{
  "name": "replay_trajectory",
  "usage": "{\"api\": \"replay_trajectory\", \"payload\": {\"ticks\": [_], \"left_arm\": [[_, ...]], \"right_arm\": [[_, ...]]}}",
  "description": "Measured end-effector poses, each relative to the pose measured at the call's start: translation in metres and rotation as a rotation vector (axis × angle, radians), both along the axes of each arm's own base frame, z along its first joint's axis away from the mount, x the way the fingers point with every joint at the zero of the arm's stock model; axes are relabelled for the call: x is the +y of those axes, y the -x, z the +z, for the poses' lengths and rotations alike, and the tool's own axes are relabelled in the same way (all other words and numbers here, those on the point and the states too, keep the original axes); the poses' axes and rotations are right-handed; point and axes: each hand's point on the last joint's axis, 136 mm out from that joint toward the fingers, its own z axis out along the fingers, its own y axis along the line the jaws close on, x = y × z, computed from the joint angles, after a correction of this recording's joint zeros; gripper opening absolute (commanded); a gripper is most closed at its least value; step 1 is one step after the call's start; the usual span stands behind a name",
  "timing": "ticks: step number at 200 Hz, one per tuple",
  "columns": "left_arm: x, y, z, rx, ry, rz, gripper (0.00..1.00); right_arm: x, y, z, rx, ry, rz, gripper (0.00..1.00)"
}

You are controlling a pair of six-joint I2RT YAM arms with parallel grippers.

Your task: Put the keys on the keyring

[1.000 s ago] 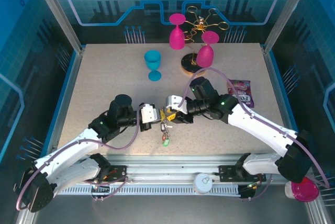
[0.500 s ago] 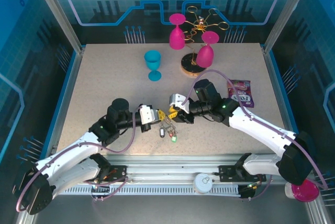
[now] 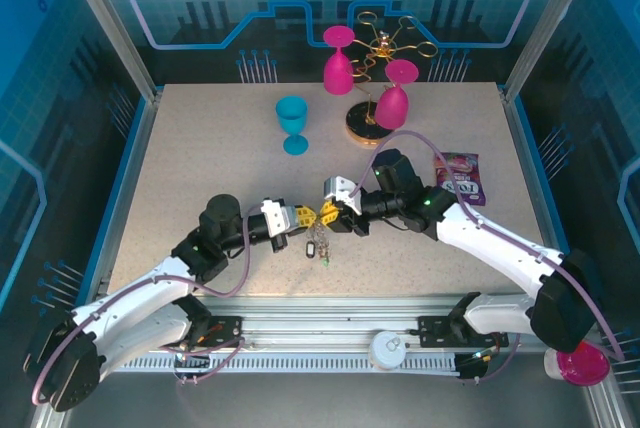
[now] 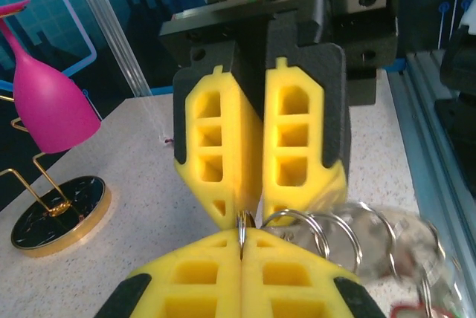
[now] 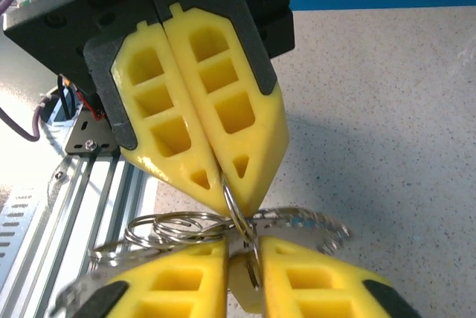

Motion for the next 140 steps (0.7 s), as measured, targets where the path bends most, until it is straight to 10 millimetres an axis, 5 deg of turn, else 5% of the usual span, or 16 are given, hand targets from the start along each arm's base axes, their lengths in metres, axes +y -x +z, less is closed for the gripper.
{"api": "replay_trajectory", "payload": {"ticks": [140], "left_arm": [[-0.003, 0.002, 0.006, 0.039, 0.056, -0.039, 0.0]], "right_arm": [[-0.024, 0.004, 0.021, -0.169, -0.122, -0.069, 0.25]]}}
